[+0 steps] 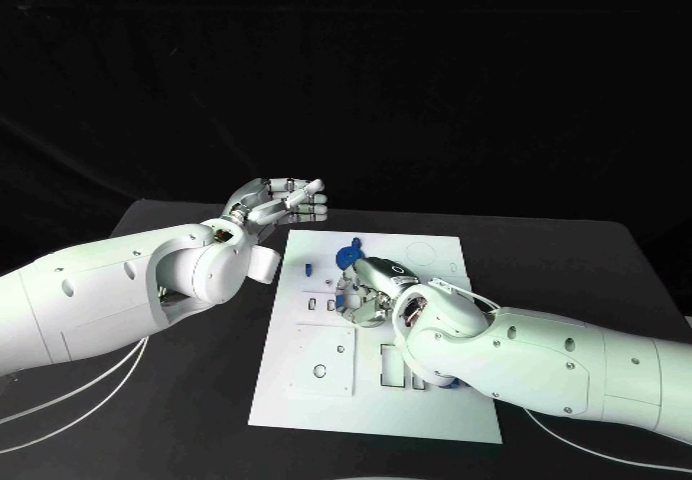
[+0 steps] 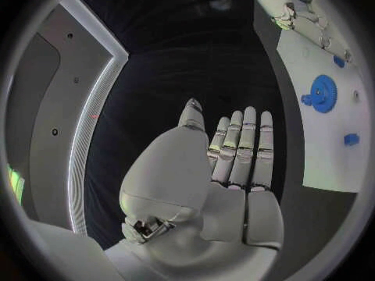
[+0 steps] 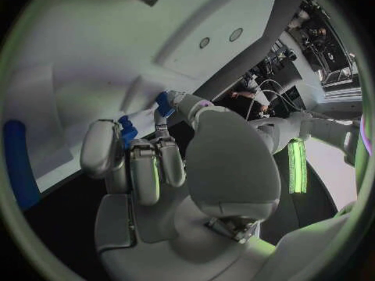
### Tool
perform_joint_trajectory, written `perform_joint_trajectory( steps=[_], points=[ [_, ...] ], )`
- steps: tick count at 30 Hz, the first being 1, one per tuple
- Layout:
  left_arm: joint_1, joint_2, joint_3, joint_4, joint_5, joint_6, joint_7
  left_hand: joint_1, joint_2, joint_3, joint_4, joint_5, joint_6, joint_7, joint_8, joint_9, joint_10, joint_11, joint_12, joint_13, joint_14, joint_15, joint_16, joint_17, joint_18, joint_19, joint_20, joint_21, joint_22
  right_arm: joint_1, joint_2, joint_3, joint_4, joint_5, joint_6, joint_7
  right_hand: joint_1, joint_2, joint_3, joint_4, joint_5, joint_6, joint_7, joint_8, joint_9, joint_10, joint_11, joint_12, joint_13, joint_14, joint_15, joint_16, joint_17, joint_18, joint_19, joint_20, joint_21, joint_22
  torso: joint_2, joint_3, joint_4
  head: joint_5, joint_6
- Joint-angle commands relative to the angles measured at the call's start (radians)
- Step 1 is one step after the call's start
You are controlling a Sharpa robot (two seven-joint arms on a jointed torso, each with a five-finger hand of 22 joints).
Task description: Assemble the parts on the task board
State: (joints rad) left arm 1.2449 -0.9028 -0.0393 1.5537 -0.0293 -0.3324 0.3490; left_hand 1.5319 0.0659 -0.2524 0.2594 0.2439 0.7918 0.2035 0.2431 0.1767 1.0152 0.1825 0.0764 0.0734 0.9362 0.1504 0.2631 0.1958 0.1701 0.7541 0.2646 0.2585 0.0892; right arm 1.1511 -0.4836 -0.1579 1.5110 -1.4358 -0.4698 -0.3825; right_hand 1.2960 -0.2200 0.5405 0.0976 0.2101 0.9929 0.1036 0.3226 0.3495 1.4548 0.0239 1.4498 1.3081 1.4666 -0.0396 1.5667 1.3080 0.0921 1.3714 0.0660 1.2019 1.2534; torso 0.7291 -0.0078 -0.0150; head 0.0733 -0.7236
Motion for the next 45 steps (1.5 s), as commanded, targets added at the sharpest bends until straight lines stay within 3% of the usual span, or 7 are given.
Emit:
perform_joint_trajectory(
  steps=[1,17,29,40,41,42,45],
  points=[
    [0.001,0.0,0.001,0.003,0.001,0.019,0.003,0.002,0.01,-0.006,-0.002,0.005,-0.005,0.028,0.0,0.001,0.001,0.008,-0.004,0.001,-0.003,0.004,-0.004,0.001,0.012,0.004,0.002,-0.006,-0.001,-0.003,0.001,-0.002,0.0,-0.009,0.02,0.003,-0.014,0.0,0.0,0.0,-0.009,-0.009,0.001,-0.004,-0.002,-0.007,0.002,-0.004,0.089,0.104,-0.001,0.004,0.261,0.004,-0.004,0.0,-0.005,-0.001,0.001,-0.0002,0.0007,0.0,-0.002],
    [0.001,-0.001,0.001,0.003,0.001,0.02,0.002,0.002,0.011,-0.007,-0.002,0.004,-0.005,0.028,0.0,0.001,0.001,0.008,-0.004,0.001,-0.004,0.004,-0.005,0.002,0.012,0.004,0.002,-0.006,-0.001,-0.005,0.001,-0.002,0.001,-0.015,0.001,-0.002,-0.039,-0.033,-0.033,-0.001,-0.024,-0.08,0.027,-0.049,-0.013,-0.059,0.025,-0.053,0.026,0.101,0.018,0.0,0.25,0.009,-0.018,0.016,-0.038,-0.02,0.001,0.0008,0.0005,0.005,-0.001],
    [0.001,-0.001,0.001,0.002,0.001,0.02,0.002,0.002,0.011,-0.007,-0.002,0.004,-0.005,0.028,0.0,0.001,0.001,0.008,-0.004,0.001,-0.004,0.004,-0.005,0.002,0.012,0.004,0.002,-0.006,-0.001,-0.006,-0.005,-0.002,0.012,-0.002,-0.025,0.007,-0.039,-0.031,-0.116,0.015,-0.059,-0.151,0.045,-0.086,-0.031,-0.115,0.042,-0.102,-0.04,0.097,0.034,-0.005,0.233,0.017,-0.037,0.032,-0.083,-0.046,0.0,0.0013,-0.0009,0.009,-0.003],
    [0.0,0.0,0.001,-0.005,-0.024,0.035,-0.021,0.003,0.012,-0.011,-0.002,0.004,-0.006,0.028,0.001,0.001,0.001,0.008,-0.005,0.001,-0.004,0.004,-0.005,0.003,0.012,0.004,0.002,-0.006,-0.002,0.0,-0.067,0.002,0.07,0.015,-0.142,0.058,0.051,0.024,-0.359,0.1,-0.065,-0.174,0.049,-0.089,-0.052,-0.116,0.046,-0.098,-0.049,0.096,0.038,-0.007,0.231,0.018,-0.031,0.036,-0.099,-0.044,-0.002,0.001,-0.0004,0.007,0.002],
    [0.0,0.0,0.001,-0.007,-0.037,0.046,-0.031,0.01,0.015,-0.012,-0.006,0.017,-0.001,0.026,0.004,0.003,0.002,0.007,-0.005,0.001,-0.003,0.004,-0.005,0.004,0.013,0.007,0.002,-0.005,-0.002,0.004,-0.079,0.003,0.079,0.028,-0.155,0.072,0.057,0.028,-0.368,0.107,-0.059,-0.173,0.049,-0.088,-0.053,-0.115,0.046,-0.097,-0.049,0.096,0.038,-0.007,0.231,0.018,-0.03,0.036,-0.099,-0.043,-0.003,0.0012,-0.0008,0.008,0.001],
    [0.0,0.0,0.001,-0.012,-0.078,0.068,-0.053,0.031,0.024,-0.011,-0.013,0.074,0.023,0.014,0.018,0.008,0.02,-0.001,0.002,0.005,0.0,-0.001,-0.004,0.009,0.014,0.014,-0.001,-0.004,-0.004,0.014,-0.107,0.005,0.099,0.067,-0.179,0.105,0.067,0.041,-0.37,0.119,-0.051,-0.156,0.046,-0.078,-0.051,-0.116,0.044,-0.098,-0.051,0.095,0.036,-0.009,0.223,0.02,-0.034,0.036,-0.11,-0.05,-0.004,0.0006,-0.0018,0.009,0.0],
    [0.0,0.003,0.001,-0.018,-0.148,0.095,-0.09,0.032,0.03,-0.023,0.0,0.085,0.053,0.001,0.03,0.012,0.052,-0.014,0.009,0.007,0.027,-0.012,0.01,0.019,0.015,0.037,-0.01,0.006,-0.003,0.035,-0.152,0.007,0.134,0.144,-0.192,0.156,0.082,0.053,-0.362,0.124,-0.045,-0.139,0.042,-0.067,-0.046,-0.114,0.04,-0.096,-0.049,0.094,0.033,-0.011,0.219,0.022,-0.036,0.034,-0.116,-0.053,-0.006,-0.0004,-0.0009,0.002,0.004]
  ],
)
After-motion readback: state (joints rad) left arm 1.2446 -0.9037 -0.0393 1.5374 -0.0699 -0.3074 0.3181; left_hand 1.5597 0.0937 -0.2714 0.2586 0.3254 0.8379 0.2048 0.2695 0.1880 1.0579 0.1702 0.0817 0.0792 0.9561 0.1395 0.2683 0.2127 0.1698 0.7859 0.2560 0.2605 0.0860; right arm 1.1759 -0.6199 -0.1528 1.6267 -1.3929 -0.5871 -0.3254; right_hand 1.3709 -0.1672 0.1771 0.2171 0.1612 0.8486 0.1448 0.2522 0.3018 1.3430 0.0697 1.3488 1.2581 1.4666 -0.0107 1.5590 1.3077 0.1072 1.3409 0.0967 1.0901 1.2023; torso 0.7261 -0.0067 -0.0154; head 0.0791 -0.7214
